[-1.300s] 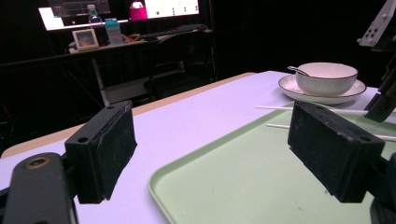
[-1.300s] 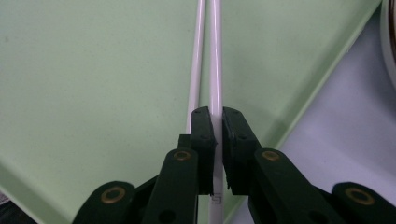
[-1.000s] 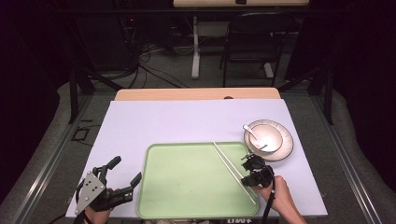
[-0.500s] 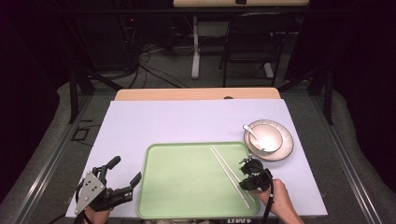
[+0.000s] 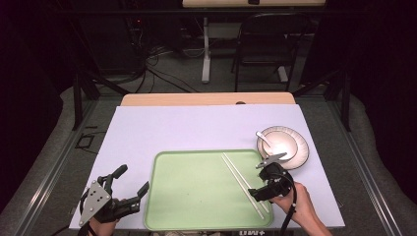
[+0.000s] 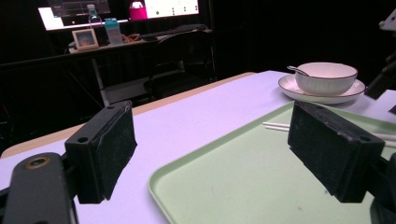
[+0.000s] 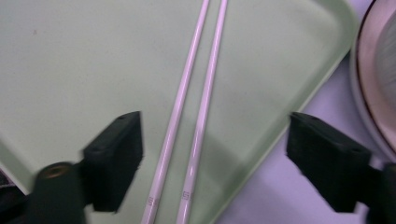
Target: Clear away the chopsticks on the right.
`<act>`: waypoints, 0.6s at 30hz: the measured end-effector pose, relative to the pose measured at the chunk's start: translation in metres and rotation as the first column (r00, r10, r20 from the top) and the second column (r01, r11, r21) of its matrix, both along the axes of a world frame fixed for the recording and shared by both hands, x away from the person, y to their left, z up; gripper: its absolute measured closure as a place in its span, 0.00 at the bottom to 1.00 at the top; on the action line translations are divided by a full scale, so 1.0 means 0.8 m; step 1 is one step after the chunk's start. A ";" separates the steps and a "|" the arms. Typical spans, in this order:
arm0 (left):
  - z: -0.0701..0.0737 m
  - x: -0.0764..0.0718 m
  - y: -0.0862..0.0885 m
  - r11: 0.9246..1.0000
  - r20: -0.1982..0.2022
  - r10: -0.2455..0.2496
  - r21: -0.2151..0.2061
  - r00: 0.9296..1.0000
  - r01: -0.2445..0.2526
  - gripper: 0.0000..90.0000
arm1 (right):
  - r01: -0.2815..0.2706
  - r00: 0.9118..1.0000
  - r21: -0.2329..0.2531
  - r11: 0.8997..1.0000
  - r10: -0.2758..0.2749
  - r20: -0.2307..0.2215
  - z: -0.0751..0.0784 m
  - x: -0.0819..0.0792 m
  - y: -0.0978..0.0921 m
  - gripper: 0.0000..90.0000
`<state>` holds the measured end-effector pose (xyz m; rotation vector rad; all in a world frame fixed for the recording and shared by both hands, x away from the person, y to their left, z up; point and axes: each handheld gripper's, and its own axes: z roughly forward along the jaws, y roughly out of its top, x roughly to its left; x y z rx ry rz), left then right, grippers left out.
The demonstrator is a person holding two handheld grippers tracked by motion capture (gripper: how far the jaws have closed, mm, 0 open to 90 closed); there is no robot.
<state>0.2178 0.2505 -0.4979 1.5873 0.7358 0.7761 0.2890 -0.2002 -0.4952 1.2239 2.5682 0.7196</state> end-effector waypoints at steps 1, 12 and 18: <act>0.000 0.000 0.000 1.000 0.000 -0.001 0.001 1.000 0.001 0.17 | -0.011 1.000 0.004 1.000 0.011 0.021 0.003 -0.002 -0.002 0.16; 0.000 0.000 -0.001 1.000 0.000 -0.004 0.005 1.000 0.004 0.17 | -0.057 0.973 0.079 0.995 0.038 0.228 0.041 -0.028 -0.045 0.01; 0.000 0.000 0.000 1.000 0.001 -0.003 0.005 1.000 0.003 0.17 | -0.067 0.945 0.132 0.989 0.020 0.326 0.047 -0.045 -0.071 0.00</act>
